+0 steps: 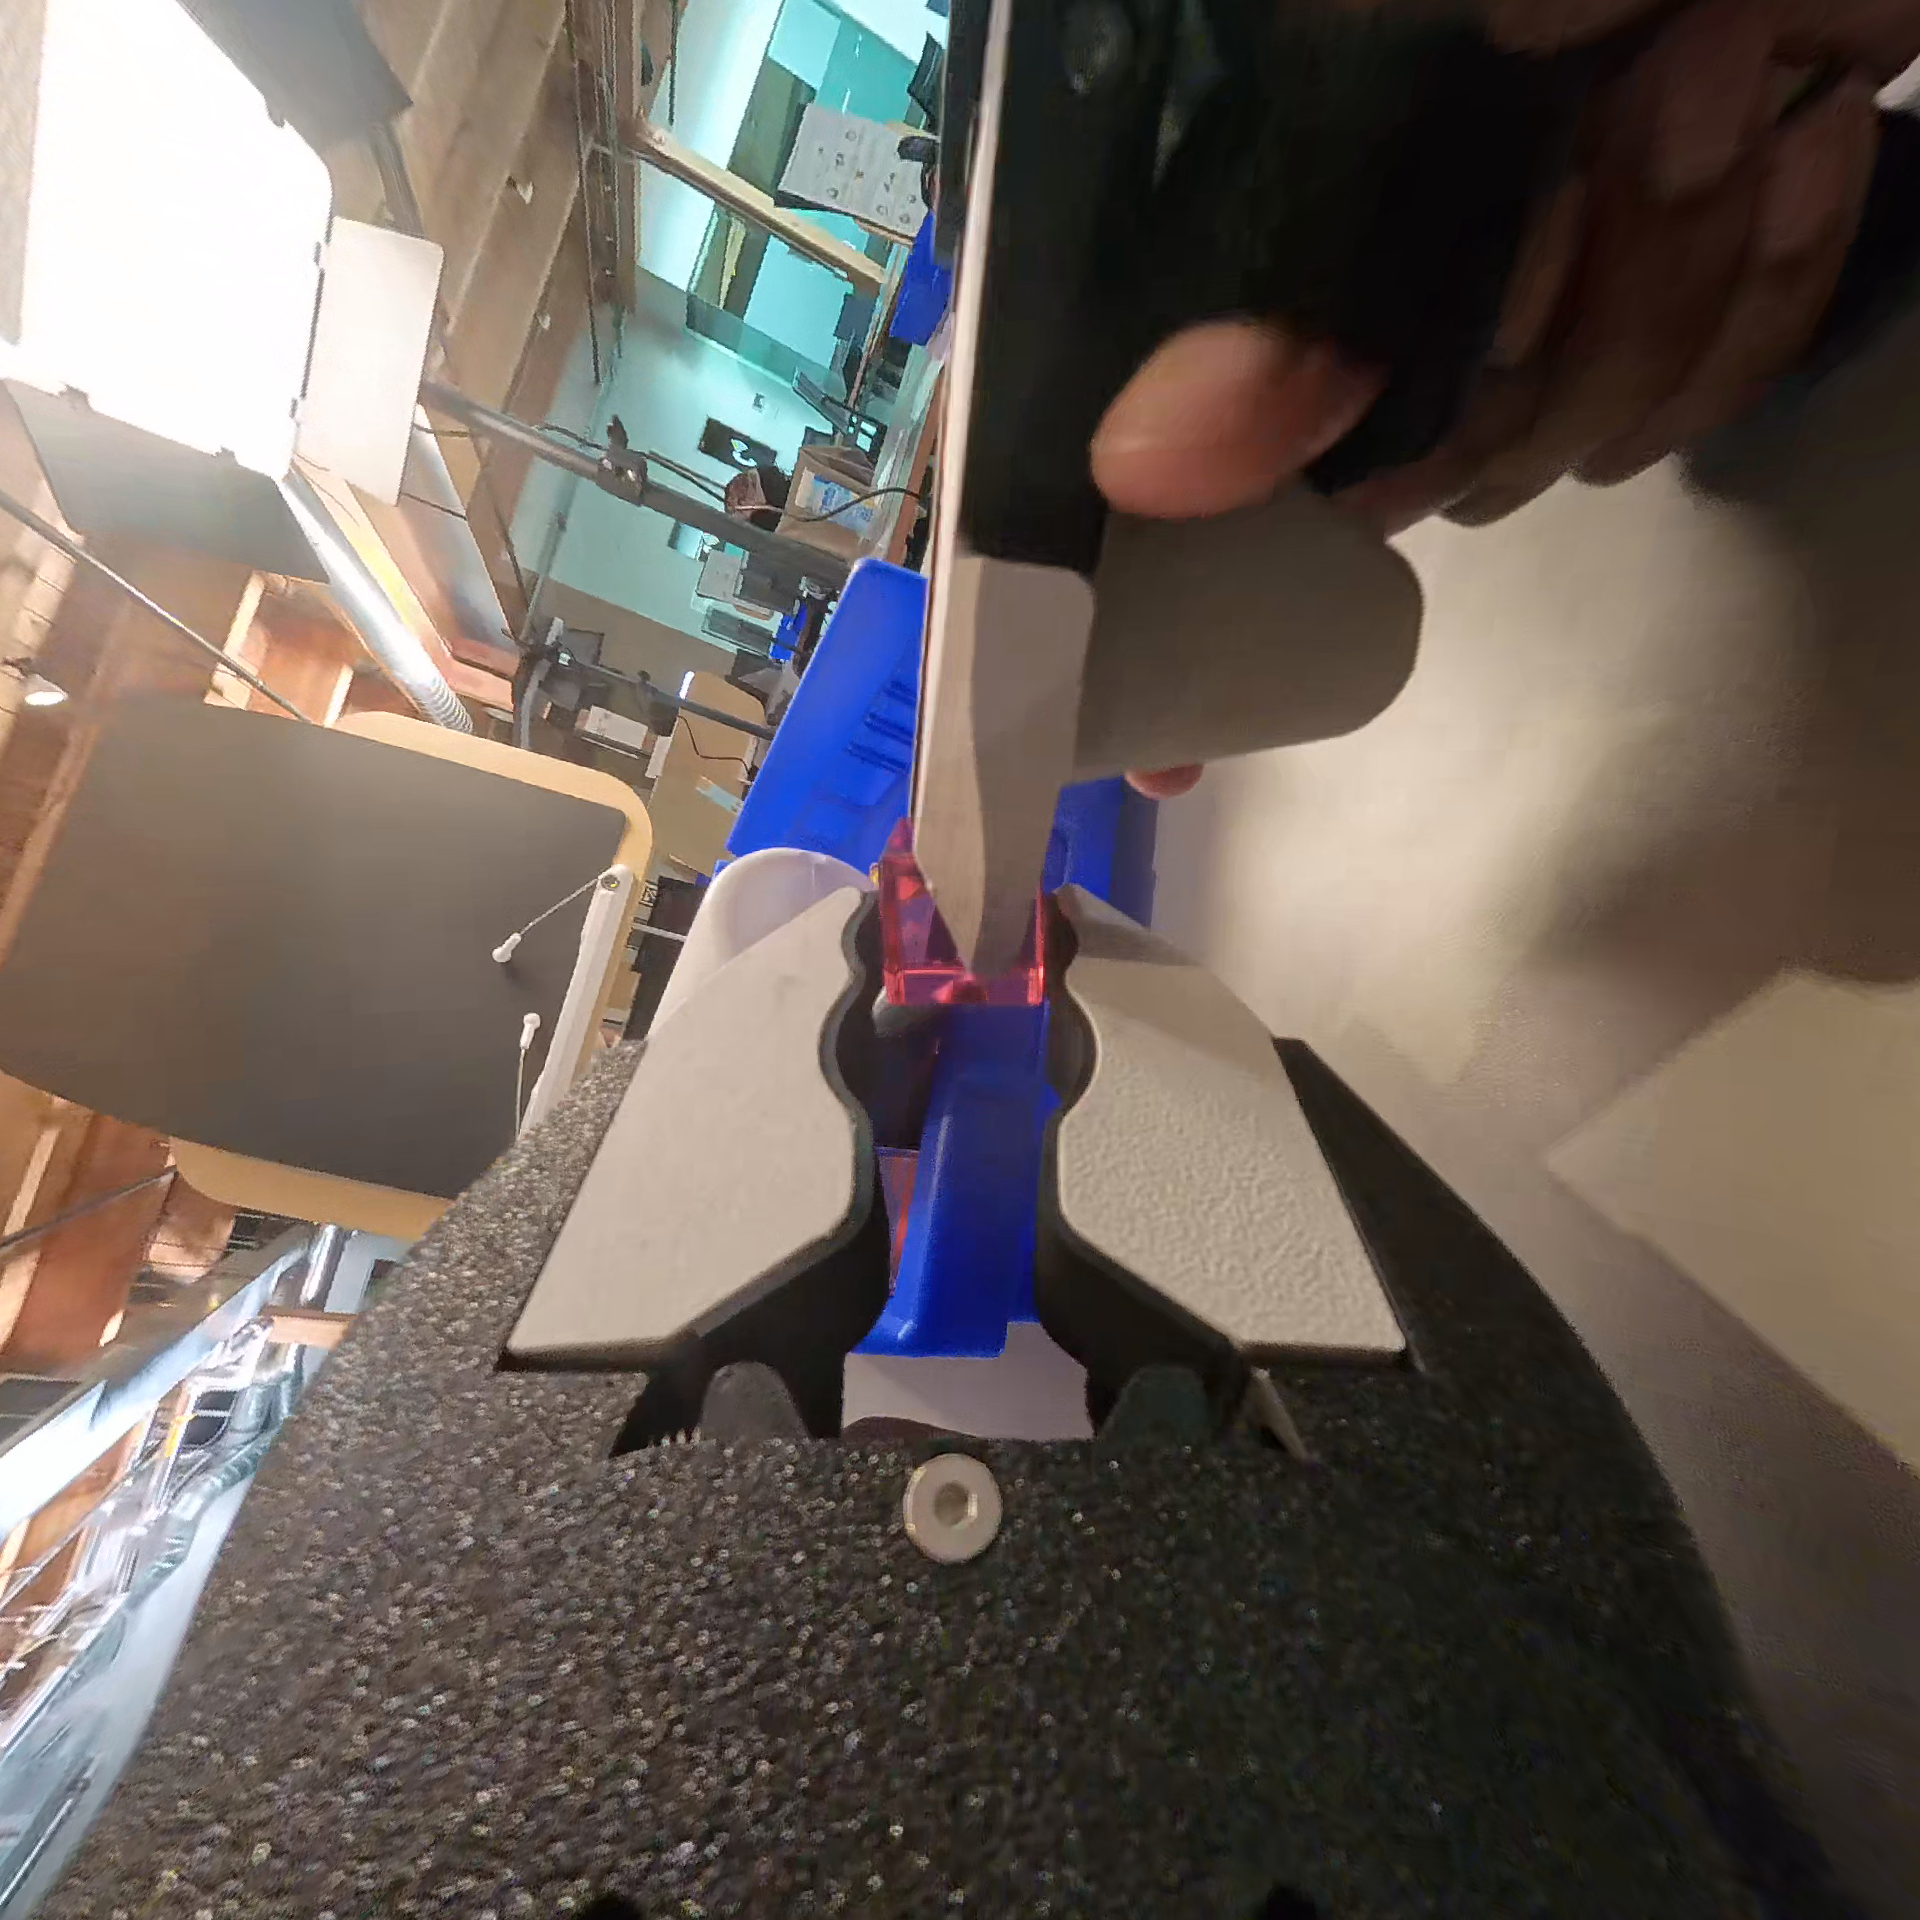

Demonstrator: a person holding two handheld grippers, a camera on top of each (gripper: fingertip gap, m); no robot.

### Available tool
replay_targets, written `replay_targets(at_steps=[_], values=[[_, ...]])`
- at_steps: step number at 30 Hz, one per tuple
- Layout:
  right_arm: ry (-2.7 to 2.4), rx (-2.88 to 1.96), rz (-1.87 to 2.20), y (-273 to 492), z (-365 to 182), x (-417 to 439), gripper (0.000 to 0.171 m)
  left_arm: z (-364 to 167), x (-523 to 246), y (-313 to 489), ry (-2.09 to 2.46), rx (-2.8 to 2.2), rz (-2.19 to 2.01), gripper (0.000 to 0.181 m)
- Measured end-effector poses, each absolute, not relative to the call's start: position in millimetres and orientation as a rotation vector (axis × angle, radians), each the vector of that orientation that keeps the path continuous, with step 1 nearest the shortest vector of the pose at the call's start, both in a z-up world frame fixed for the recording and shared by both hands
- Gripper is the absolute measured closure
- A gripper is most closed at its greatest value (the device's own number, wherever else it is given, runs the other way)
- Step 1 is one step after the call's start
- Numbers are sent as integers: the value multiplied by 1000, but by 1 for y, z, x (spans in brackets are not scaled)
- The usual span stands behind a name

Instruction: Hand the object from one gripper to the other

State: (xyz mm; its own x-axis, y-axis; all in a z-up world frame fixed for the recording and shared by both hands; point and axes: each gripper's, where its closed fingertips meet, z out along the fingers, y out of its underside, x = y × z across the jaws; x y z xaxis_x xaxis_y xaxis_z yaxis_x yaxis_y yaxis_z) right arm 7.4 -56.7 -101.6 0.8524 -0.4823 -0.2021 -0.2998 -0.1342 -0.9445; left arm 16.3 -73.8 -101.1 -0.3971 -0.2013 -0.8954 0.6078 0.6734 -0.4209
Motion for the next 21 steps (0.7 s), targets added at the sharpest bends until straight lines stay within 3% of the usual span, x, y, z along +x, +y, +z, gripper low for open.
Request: replay_targets(at_steps=[4, 10, 14, 18, 21], values=[[498, -1821, -528, -68, -102, 19, 144, -103, 19, -72, 1907, 217, -1072, 145], [180, -1922, -1180, -85, -97, 29, 144, -94, 21, -66, 2319, -304, -1656, 130], [50, -1932, -1310, -77, -100, 22, 144, -92, 15, -68, 2433, -487, -1892, 130], [-24, -1927, -1381, -71, -100, 17, 144, -106, 4, -78, 2496, -441, -1822, 131], [-90, -1932, -1461, -69, -101, 15, 145, -108, 1, -82, 2449, -352, -1741, 149]])
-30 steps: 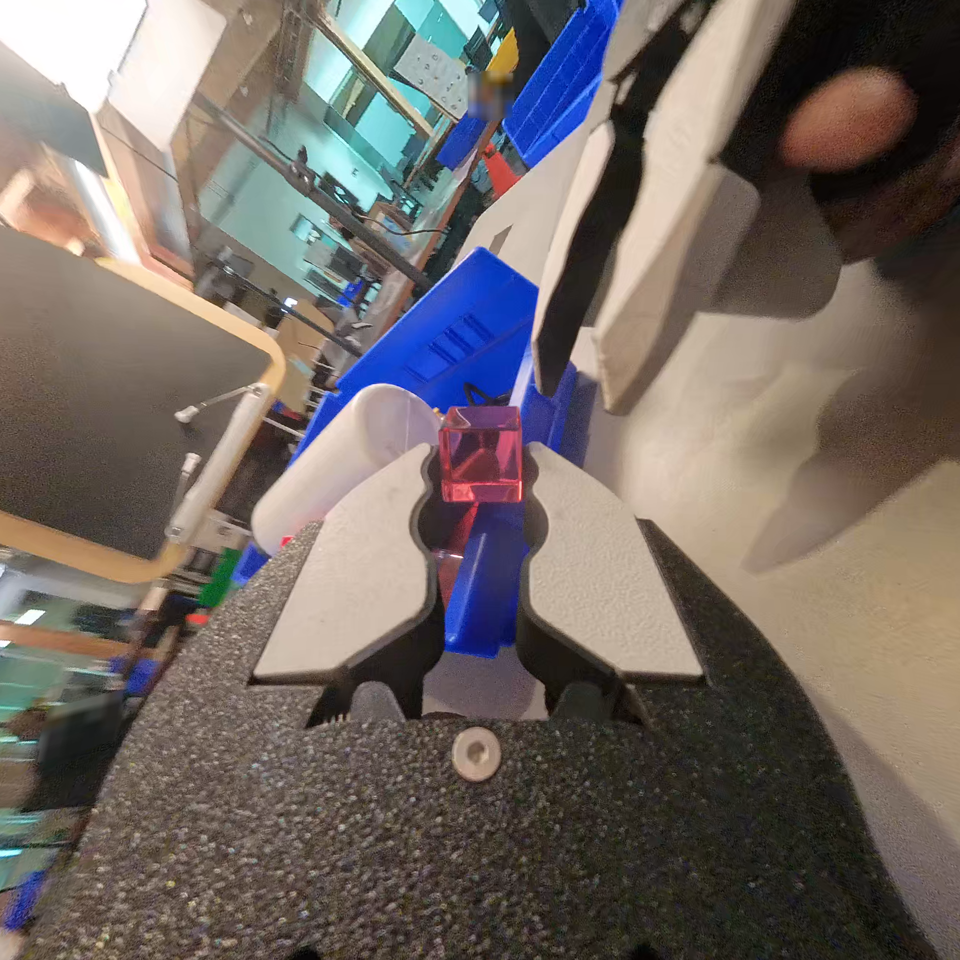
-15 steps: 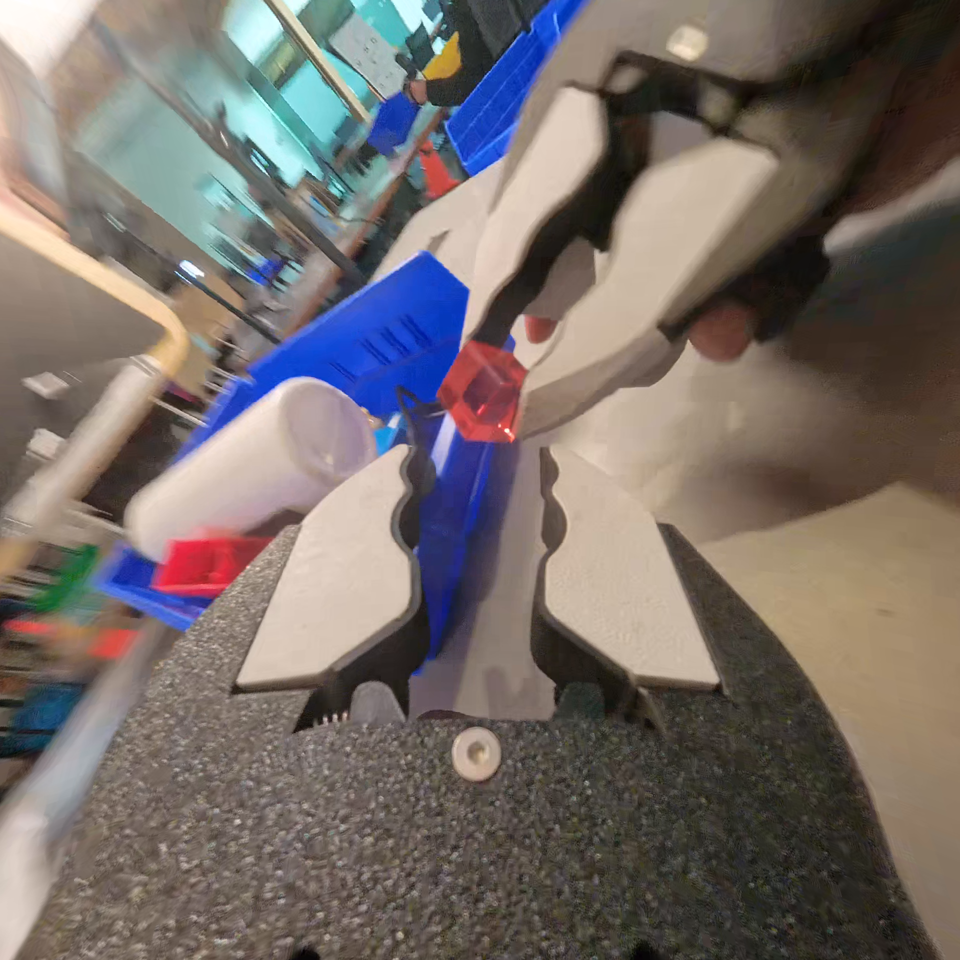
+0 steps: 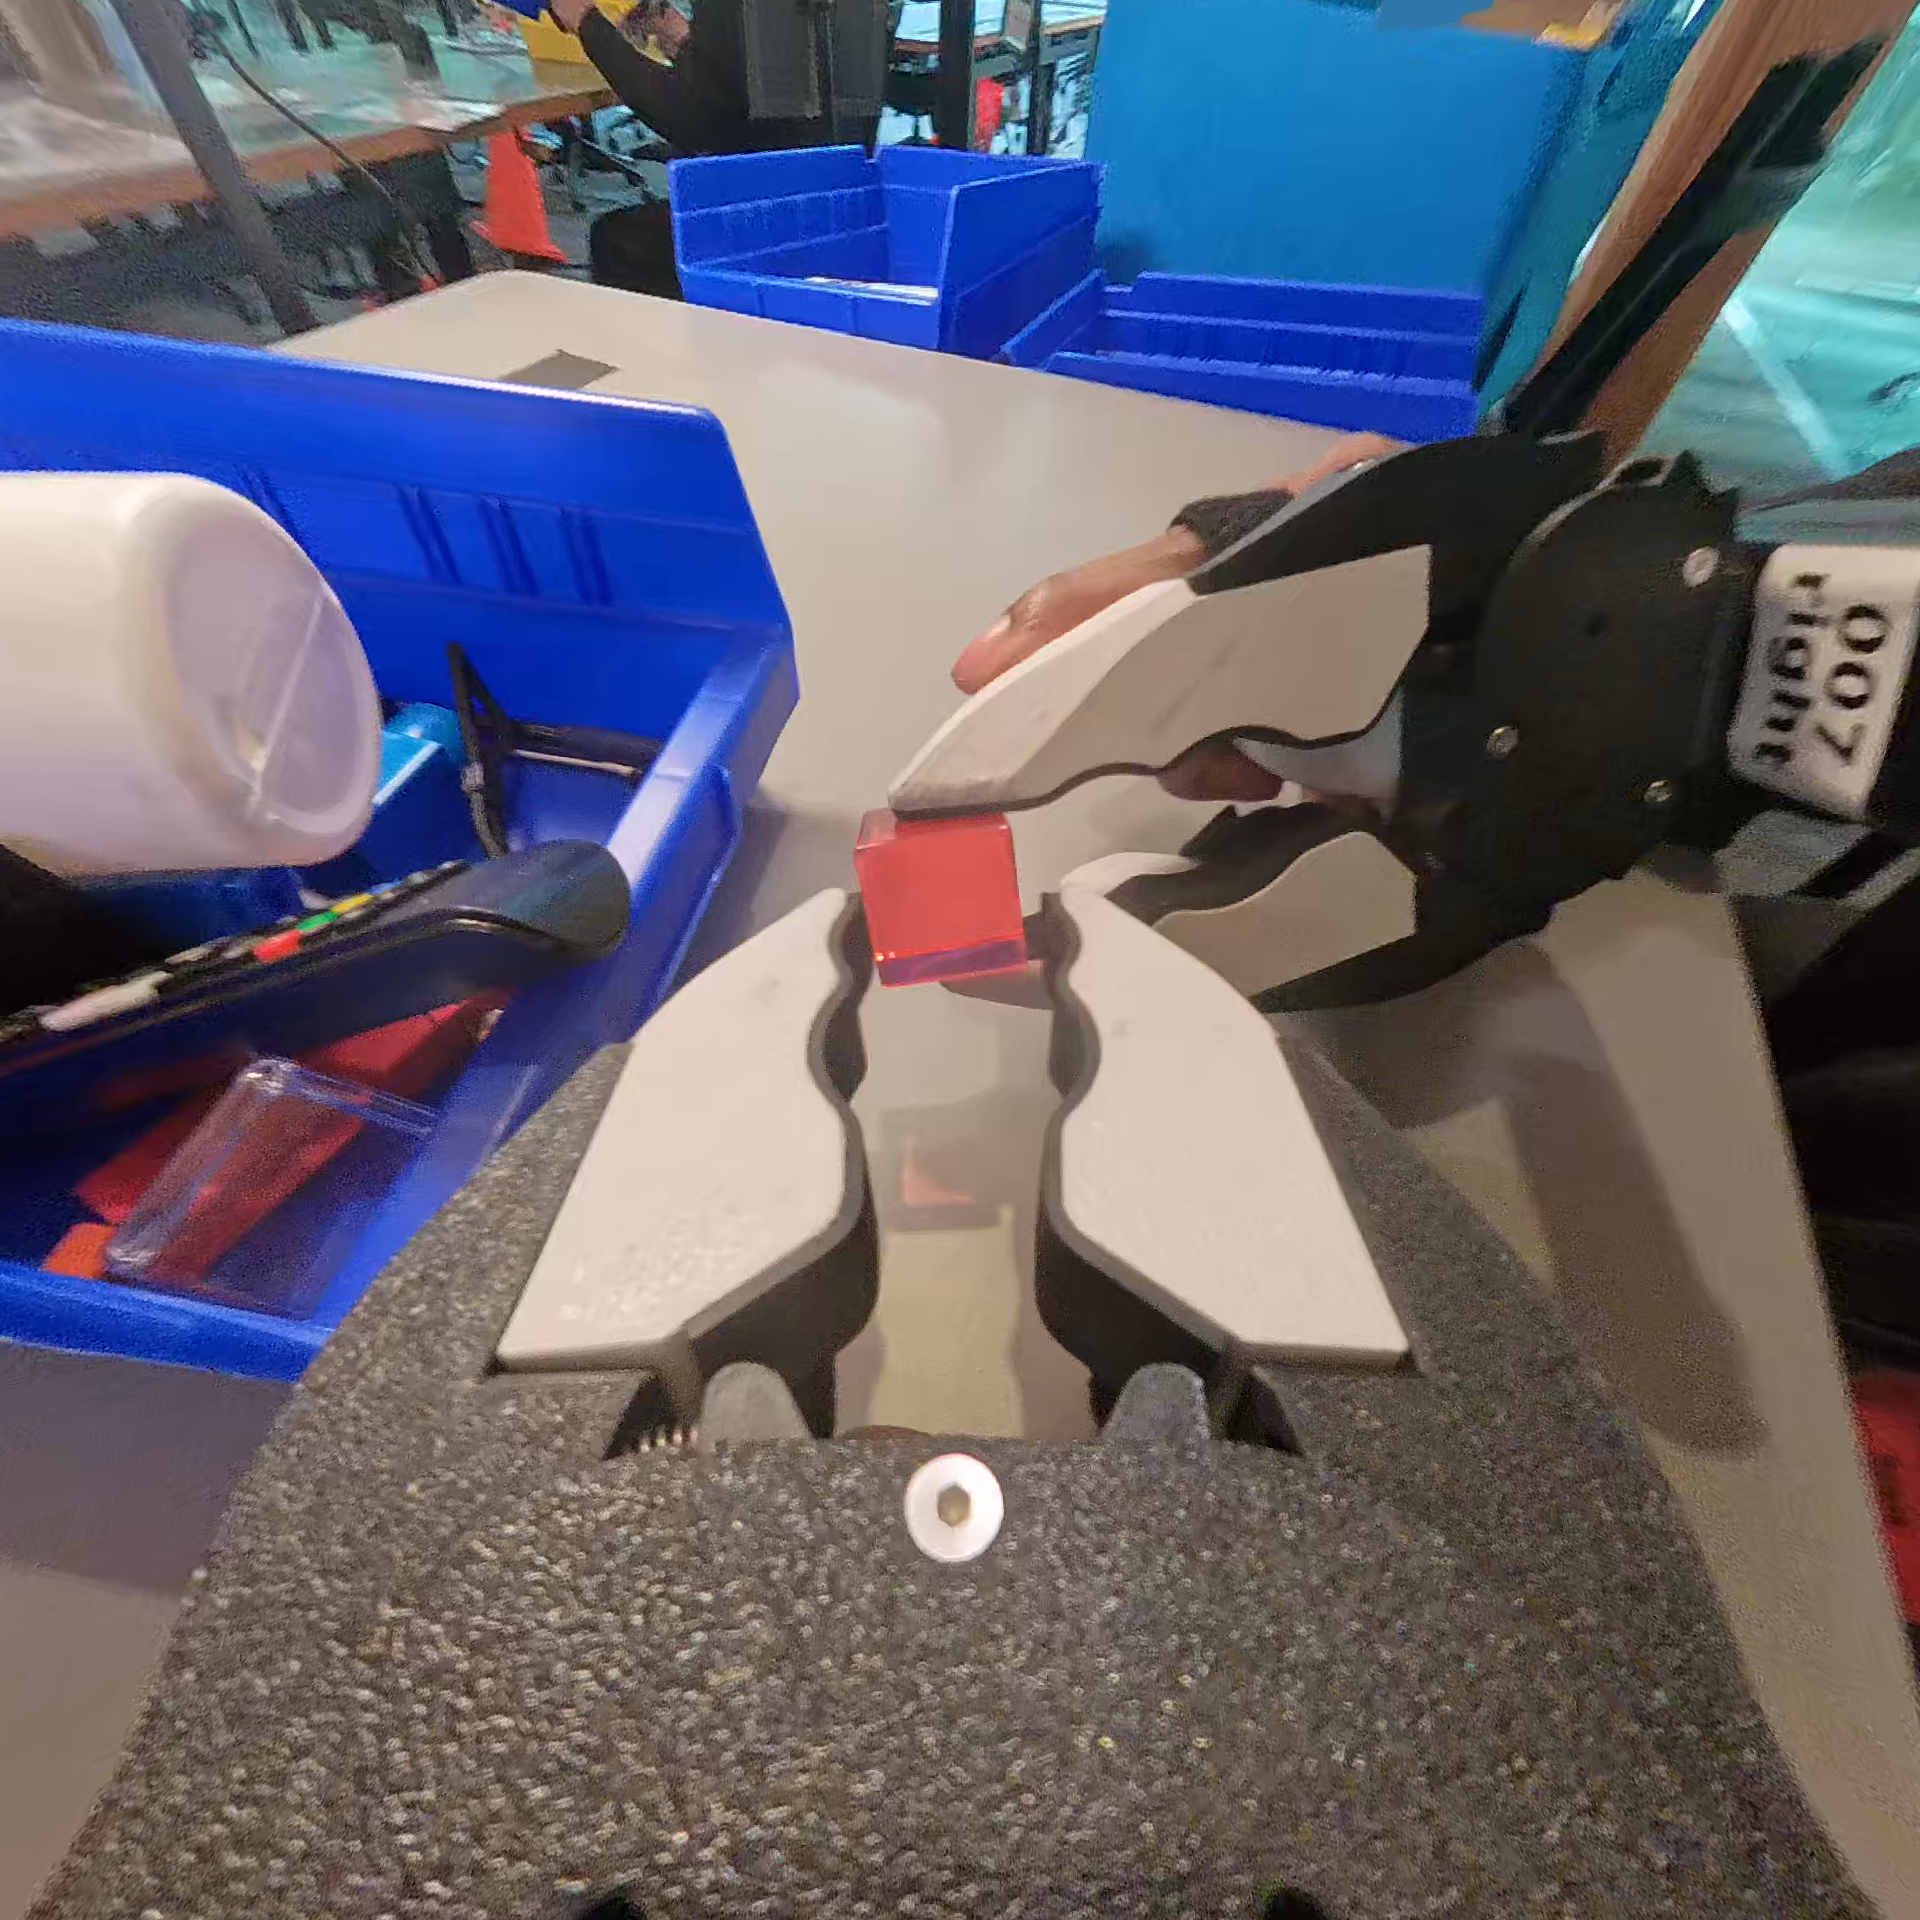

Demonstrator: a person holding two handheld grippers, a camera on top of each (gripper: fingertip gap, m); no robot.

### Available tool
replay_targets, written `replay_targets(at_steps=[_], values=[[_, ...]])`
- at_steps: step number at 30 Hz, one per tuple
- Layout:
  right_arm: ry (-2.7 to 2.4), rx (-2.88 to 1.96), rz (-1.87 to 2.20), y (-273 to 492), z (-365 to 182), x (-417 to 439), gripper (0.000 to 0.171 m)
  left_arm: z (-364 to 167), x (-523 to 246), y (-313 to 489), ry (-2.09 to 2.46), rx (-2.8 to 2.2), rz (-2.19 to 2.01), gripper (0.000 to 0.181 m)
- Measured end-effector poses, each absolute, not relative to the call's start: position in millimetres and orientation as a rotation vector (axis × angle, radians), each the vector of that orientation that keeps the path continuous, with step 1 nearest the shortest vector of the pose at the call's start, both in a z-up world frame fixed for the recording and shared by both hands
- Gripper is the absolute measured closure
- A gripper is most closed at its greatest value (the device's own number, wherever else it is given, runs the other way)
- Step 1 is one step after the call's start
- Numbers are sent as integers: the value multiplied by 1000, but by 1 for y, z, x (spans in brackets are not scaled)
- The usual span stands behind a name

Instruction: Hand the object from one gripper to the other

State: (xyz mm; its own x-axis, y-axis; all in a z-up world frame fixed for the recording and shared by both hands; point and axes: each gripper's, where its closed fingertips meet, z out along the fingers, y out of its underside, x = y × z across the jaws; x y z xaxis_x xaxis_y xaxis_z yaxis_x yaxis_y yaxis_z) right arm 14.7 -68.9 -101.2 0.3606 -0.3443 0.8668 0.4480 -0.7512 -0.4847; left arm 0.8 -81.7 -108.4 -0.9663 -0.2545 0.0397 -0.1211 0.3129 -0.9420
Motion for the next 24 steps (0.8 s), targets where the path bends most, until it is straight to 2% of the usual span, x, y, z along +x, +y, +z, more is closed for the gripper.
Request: replay_targets(at_steps=[6, 11, 14, 16, 20, 22, 24], values=[[-68, -1933, -1404, -67, -102, 13, 139, -102, 12, -75, 2205, -99, -1476, 153], [281, -1894, -816, -74, -105, 17, 137, -96, 27, -62, 1887, 211, -1075, 153], [459, -1812, -407, -74, -103, 14, 127, -97, 23, -65, 1836, 297, -1016, 153], [515, -1756, -279, -74, -99, 13, 122, -97, 18, -68, 1813, 344, -1002, 153], [507, -1767, -240, -67, -100, 8, 124, -99, 8, -74, 1780, 419, -989, 153], [466, -1790, -286, -64, -101, 4, 140, -101, 6, -76, 1776, 436, -973, 153], [440, -1833, -383, -65, -104, 6, 143, -103, 8, -76, 1784, 434, -972, 153]])
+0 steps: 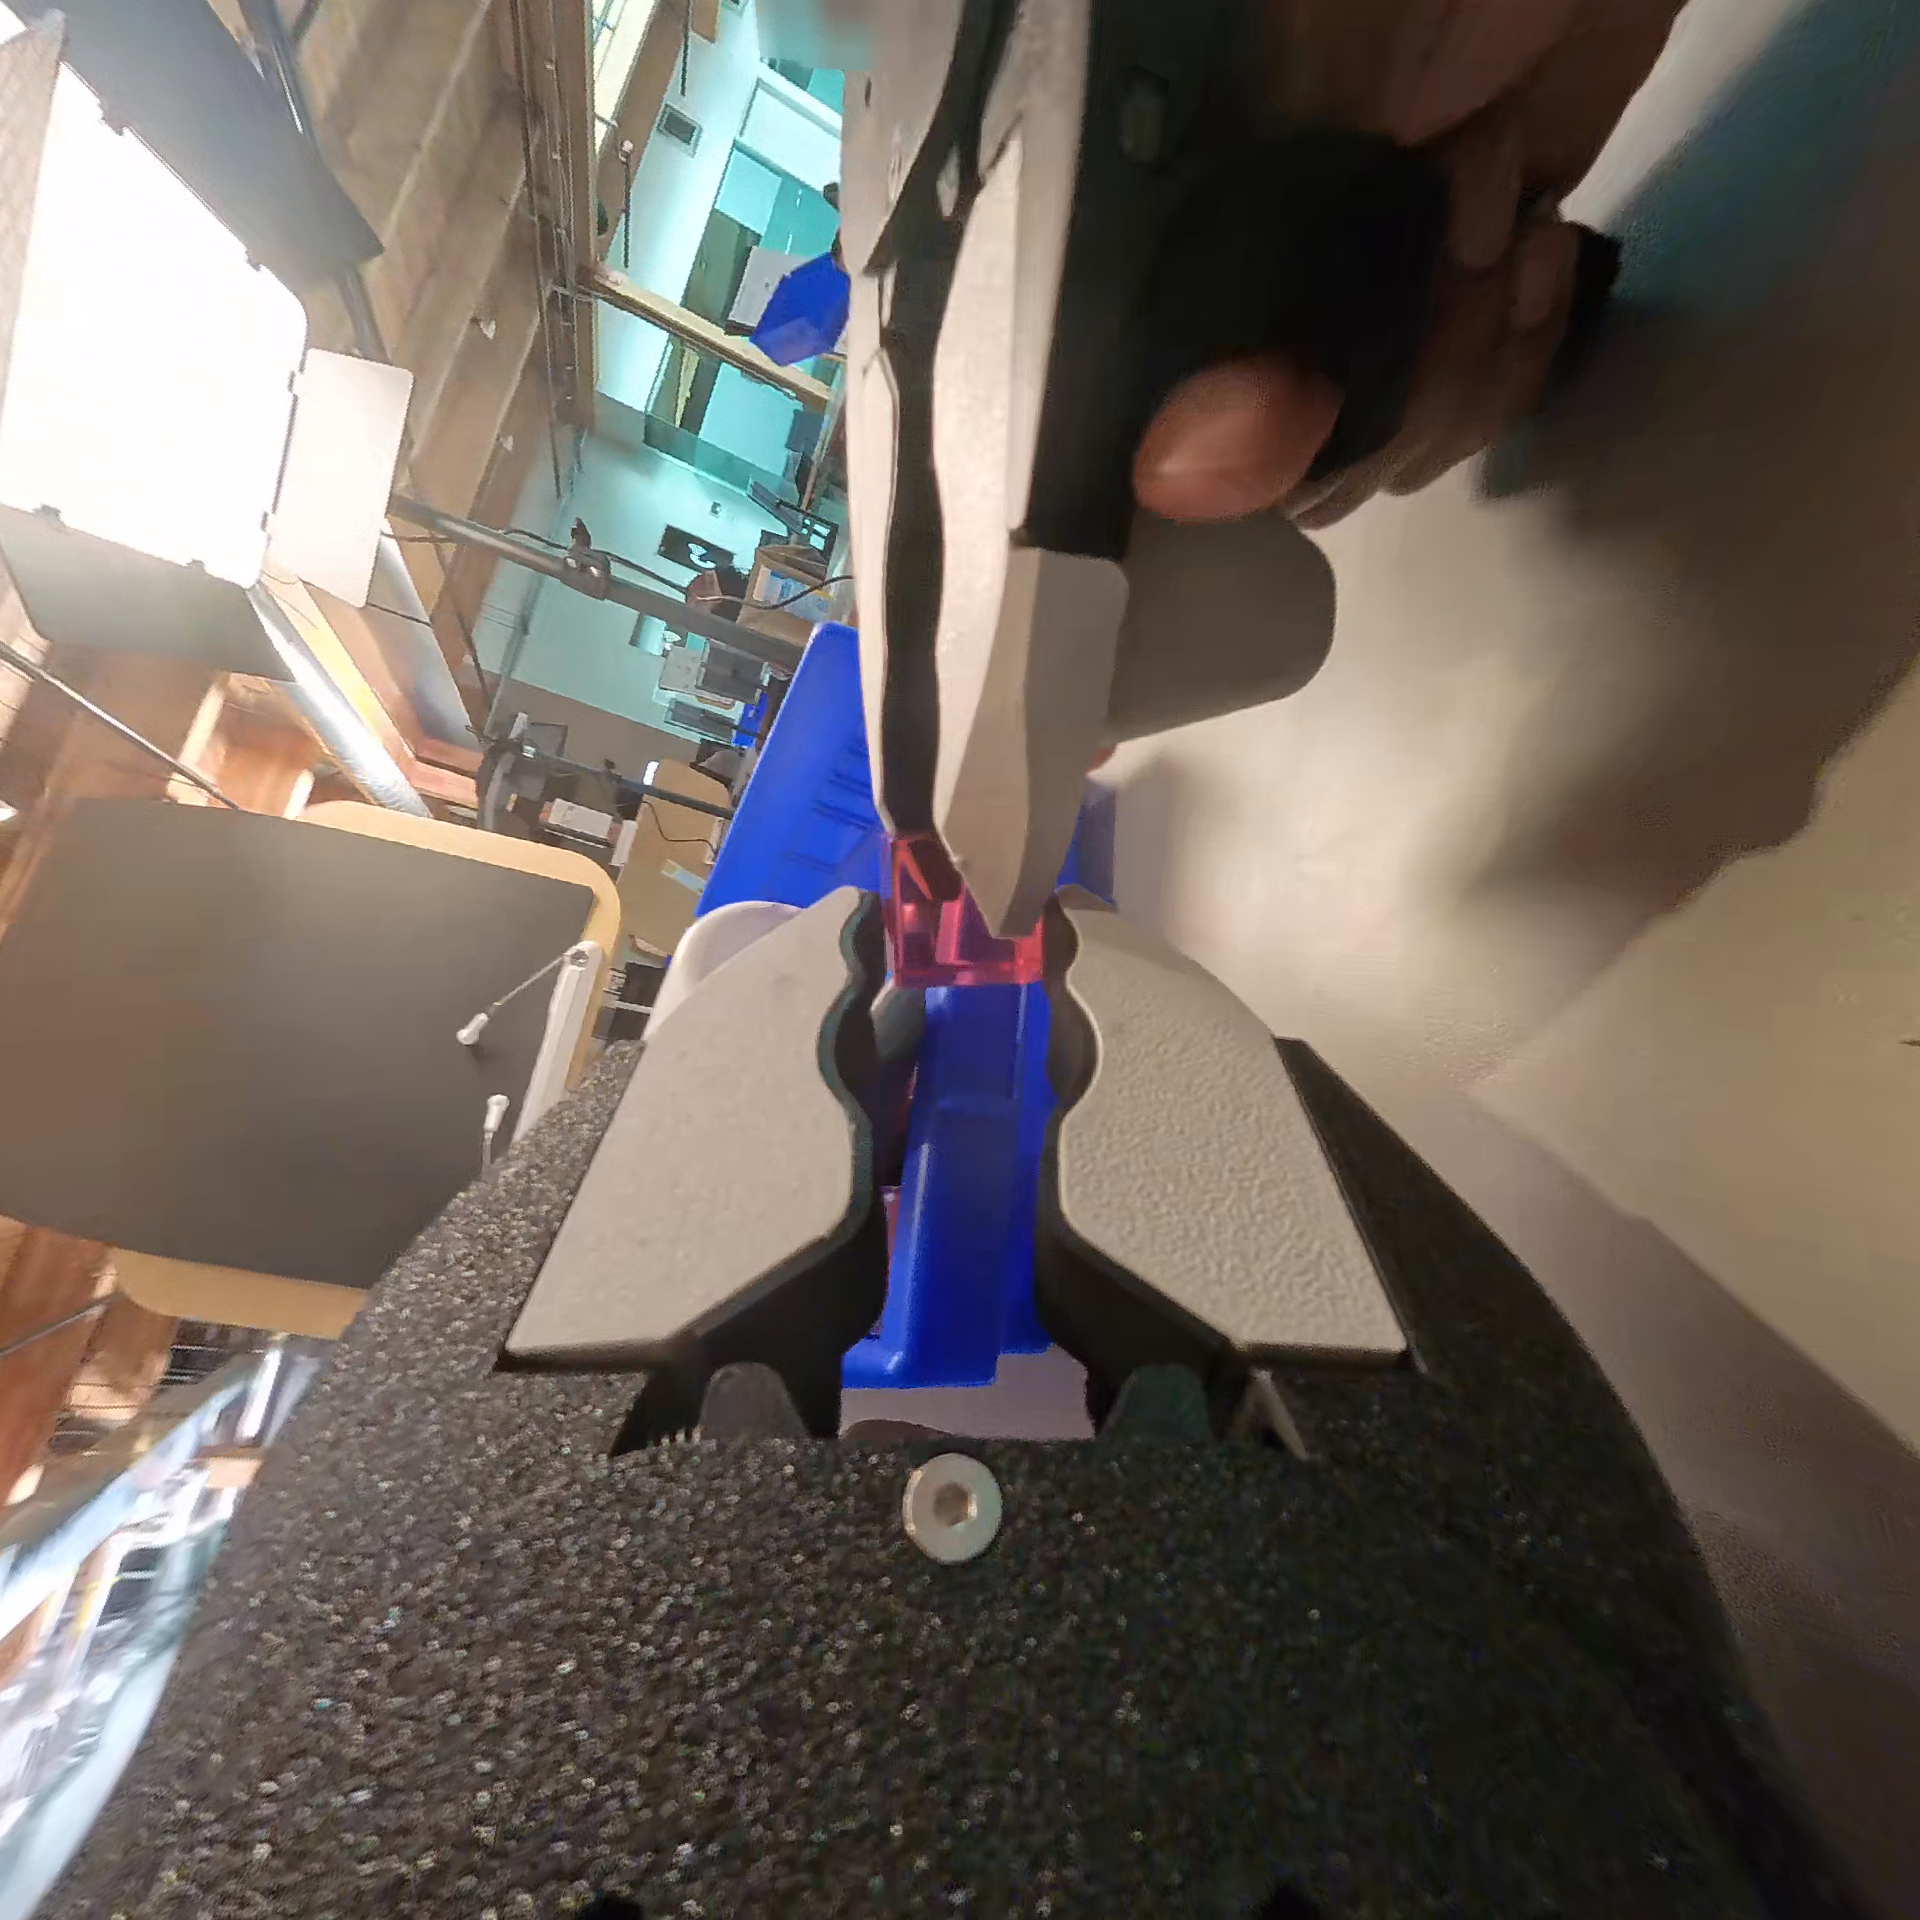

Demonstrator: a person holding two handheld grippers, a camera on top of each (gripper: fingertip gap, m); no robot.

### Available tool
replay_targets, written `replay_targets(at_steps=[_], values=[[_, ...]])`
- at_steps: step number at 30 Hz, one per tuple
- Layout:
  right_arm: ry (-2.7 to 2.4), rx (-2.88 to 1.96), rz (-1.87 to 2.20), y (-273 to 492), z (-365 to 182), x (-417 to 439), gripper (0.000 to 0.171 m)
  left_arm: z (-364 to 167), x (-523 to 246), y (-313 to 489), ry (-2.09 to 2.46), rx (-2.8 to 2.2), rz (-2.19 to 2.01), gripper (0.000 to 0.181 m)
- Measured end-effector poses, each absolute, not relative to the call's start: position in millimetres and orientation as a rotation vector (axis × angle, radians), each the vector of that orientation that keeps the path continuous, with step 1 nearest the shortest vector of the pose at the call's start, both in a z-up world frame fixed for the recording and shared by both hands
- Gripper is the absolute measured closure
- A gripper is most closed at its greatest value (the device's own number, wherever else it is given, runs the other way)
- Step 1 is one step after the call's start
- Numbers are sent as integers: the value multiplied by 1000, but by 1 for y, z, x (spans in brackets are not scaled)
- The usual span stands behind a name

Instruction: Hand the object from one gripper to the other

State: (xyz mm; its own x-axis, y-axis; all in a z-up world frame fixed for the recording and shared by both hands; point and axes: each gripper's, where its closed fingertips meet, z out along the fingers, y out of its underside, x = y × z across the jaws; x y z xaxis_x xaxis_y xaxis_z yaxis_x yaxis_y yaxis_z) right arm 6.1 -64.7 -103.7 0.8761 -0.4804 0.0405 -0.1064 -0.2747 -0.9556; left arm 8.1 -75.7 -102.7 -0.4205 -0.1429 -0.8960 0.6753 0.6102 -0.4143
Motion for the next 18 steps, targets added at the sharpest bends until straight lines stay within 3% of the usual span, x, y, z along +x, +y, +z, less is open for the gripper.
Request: replay_targets(at_steps=[8, 12, 18], values=[[120, -1937, -1168, -85, -98, 23, 145, -105, 26, -65, 2195, -67, -1393, 142], [2, -1928, -1277, -78, -97, 16, 145, -98, 17, -68, 2408, -366, -1757, 136], [-65, -1923, -1310, -70, -99, 10, 144, -106, 1, -77, 2527, -391, -1837, 132]])
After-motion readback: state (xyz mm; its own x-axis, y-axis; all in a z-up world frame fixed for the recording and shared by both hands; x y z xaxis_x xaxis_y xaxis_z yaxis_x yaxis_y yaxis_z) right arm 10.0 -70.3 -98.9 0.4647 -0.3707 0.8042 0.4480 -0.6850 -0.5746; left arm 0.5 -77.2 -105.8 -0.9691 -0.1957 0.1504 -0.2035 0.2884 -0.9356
